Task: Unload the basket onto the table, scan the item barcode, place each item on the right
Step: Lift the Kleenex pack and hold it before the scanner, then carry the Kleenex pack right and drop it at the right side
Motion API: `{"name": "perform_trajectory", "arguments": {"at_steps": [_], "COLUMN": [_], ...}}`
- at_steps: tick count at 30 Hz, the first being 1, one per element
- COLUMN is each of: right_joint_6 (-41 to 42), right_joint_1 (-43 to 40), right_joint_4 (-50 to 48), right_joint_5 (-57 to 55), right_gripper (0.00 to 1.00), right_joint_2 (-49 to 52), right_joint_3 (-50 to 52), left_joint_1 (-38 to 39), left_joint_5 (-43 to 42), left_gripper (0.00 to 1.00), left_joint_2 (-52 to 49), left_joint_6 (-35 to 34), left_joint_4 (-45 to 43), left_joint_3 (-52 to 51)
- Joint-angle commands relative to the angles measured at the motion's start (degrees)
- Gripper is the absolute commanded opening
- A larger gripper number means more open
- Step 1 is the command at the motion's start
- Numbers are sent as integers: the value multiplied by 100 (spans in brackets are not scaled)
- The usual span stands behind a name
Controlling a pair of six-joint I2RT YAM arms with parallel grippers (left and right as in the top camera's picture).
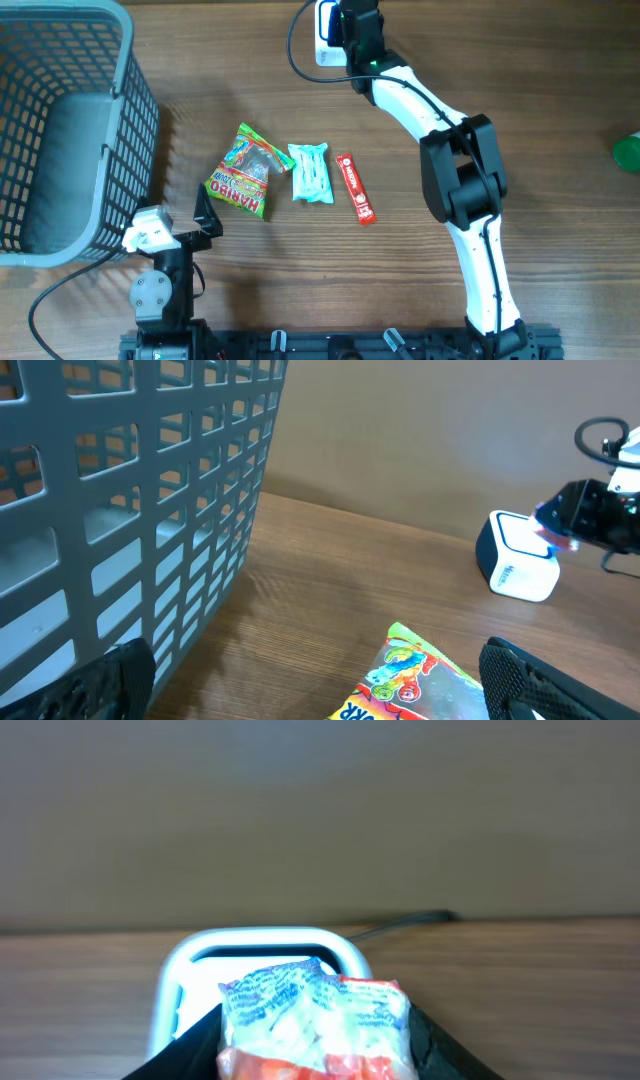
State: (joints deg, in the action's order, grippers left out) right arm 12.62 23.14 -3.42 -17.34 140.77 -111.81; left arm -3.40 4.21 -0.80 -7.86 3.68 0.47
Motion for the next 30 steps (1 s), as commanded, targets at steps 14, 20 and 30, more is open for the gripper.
{"name": "perform_trajectory", "arguments": {"at_steps": [14, 20, 30], "right_joint_6": [-2583, -1808, -1211], "right_joint_1": [-2695, -4435, -4374], "right_joint_4": [3477, 3755, 3799], "right_joint_5": [-3344, -2105, -170], "right_gripper": [38, 50, 100], "right_joint_2": [-726, -710, -1386], "right_joint_3": [74, 837, 444], "left_joint_1": [-9, -9, -9], "left_joint_5": [55, 55, 52], "left_gripper": [100, 100, 100], "left_joint_2": [46, 46, 46], "left_joint_6": [-9, -9, -9], "left_joint_4": [2, 2, 2], "left_joint_3": [-15, -15, -15]}}
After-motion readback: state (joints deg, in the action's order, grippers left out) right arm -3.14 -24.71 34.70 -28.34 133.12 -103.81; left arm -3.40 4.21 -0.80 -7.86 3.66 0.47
